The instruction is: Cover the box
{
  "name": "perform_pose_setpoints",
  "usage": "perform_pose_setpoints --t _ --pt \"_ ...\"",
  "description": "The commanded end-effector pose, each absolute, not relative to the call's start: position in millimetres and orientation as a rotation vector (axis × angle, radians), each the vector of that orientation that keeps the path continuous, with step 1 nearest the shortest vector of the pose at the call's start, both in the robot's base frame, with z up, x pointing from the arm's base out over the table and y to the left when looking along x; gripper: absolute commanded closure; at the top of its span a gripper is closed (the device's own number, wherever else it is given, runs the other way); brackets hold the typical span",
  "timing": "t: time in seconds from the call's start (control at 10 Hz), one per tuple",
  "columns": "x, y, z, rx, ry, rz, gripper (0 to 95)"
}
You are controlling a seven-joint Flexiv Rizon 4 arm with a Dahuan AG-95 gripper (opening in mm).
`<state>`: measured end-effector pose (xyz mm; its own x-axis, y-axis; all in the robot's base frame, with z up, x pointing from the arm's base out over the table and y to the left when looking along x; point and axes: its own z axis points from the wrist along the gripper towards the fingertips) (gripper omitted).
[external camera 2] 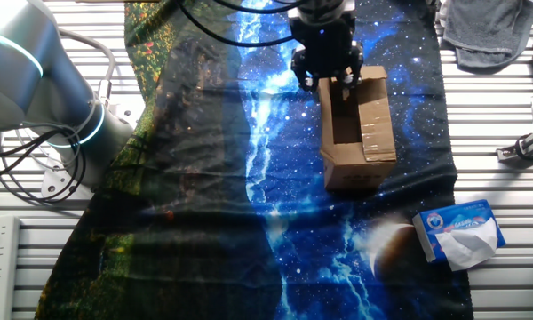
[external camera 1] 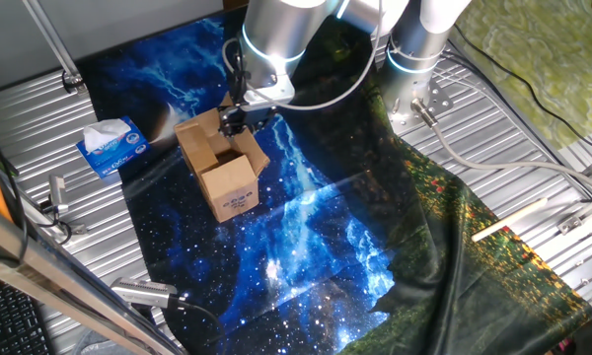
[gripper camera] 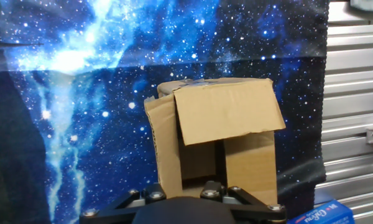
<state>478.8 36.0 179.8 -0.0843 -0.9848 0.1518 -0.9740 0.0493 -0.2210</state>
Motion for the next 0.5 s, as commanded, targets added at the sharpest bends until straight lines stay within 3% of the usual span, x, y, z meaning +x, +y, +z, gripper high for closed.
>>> perform_pose_setpoints --t 0.1,0.5 --pt "483.1 37.4 181.1 -2.106 2.241 -0.415 57.0" --pt "496.0 41.7 186.3 -2.119 2.231 -0.425 57.0"
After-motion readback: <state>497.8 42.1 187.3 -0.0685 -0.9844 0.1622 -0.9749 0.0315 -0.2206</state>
